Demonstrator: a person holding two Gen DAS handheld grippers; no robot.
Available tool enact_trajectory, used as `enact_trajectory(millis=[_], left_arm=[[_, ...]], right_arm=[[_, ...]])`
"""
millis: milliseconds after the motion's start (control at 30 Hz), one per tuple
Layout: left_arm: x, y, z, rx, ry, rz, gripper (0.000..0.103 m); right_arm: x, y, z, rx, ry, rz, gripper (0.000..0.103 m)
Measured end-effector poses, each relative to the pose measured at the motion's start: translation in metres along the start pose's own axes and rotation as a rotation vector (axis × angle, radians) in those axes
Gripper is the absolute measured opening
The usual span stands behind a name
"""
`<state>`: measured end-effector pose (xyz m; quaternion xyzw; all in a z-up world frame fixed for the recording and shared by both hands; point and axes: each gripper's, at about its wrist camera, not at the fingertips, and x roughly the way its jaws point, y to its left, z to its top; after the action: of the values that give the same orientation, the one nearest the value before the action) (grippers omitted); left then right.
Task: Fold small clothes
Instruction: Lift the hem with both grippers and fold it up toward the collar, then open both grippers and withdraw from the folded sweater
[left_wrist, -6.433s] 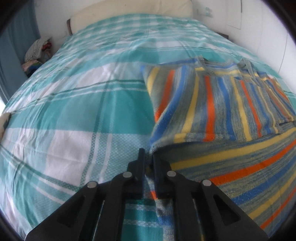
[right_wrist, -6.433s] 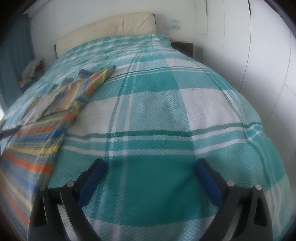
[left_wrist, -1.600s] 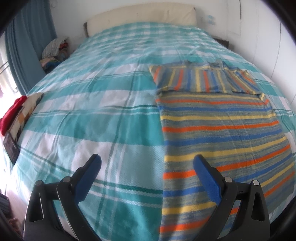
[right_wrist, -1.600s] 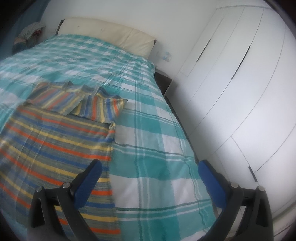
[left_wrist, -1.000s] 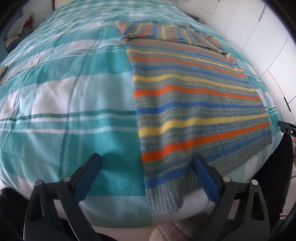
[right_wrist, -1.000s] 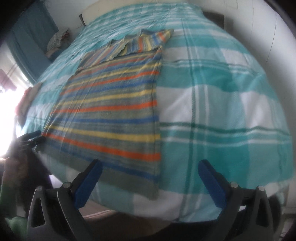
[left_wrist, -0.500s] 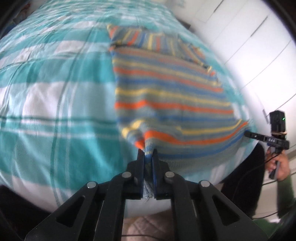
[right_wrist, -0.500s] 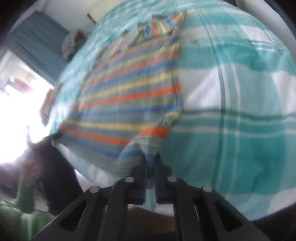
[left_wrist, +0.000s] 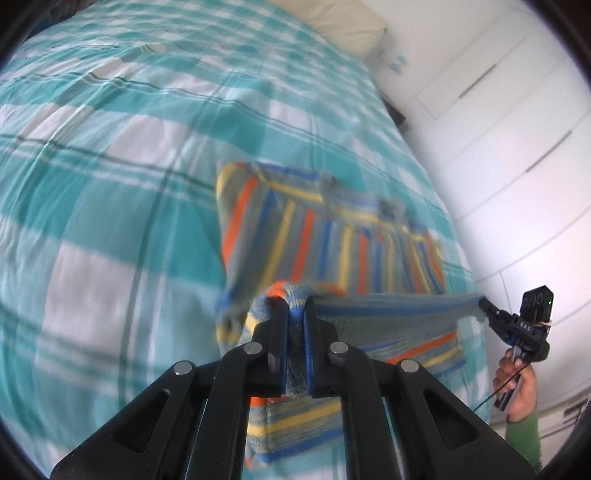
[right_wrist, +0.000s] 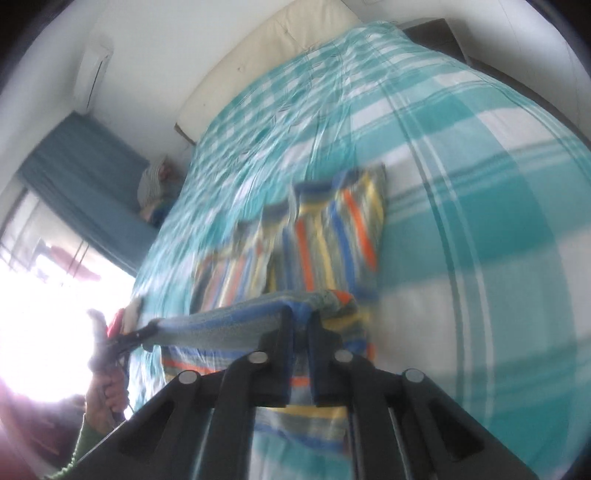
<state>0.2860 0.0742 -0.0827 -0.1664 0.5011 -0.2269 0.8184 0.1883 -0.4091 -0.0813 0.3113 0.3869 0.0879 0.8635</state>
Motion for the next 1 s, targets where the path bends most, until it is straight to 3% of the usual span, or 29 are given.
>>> enact_trajectory(millis=[133,167,200,267,367,467,533,600,667,733,767,800,833,1000], left_arm=[[0.045,0.005,0.055,-0.017,-0.026,0.034,0.011],[0.057,0.009,0.068,-0.044,-0.032,0.051,0.027],[0.066,0.018,0.078,-0.096,-0.033,0.098,0.054],[0.066,0.039,0.081,-0.210,-0.050,0.140,0.068],[0.039,0.063,0.062,-0.251,-0.077,0.009,0.068],[0.002,0.062,0.018,-0.117,-0.072,0.031,0.068],[-0.010,0.055,-0.015,-0.043,-0.029,0.011,0.071],[-0.008,0.045,-0.039,0.005,0.014,0.008,0.077],[0.004,0.029,-0.057,0.064,0.052,0.058,0.078],[0.019,0.015,-0.068,0.121,0.062,0.152,0.076],[0.025,0.009,-0.071,0.148,0.053,0.195,0.055],[0.030,0.004,-0.074,0.179,0.051,0.229,0.004],[0.032,0.001,-0.074,0.185,0.071,0.236,0.006],[0.001,0.002,-0.076,0.209,0.082,0.214,0.004]], right_arm=[[0.045,-0.011,0.053,-0.006,-0.037,-0.033,0.006],[0.059,-0.016,0.066,0.002,-0.058,-0.025,0.011],[0.071,-0.022,0.076,0.013,-0.079,-0.046,0.011],[0.080,-0.032,0.083,0.039,-0.110,-0.123,0.043],[0.057,-0.035,0.073,0.009,-0.133,-0.075,0.044],[0.031,-0.034,0.045,-0.075,-0.075,-0.073,0.044],[0.016,-0.030,0.015,-0.126,-0.010,-0.077,0.044],[0.005,-0.027,-0.018,-0.157,0.057,-0.043,0.044],[0.006,-0.026,-0.042,-0.159,0.106,-0.027,0.044],[0.017,-0.026,-0.057,-0.160,0.148,-0.026,0.044],[0.028,-0.026,-0.062,-0.162,0.182,-0.033,0.042],[0.033,-0.026,-0.065,-0.168,0.197,-0.056,0.034],[0.036,-0.026,-0.066,-0.168,0.202,-0.087,0.009],[0.004,-0.021,-0.064,-0.129,0.176,-0.076,0.008]])
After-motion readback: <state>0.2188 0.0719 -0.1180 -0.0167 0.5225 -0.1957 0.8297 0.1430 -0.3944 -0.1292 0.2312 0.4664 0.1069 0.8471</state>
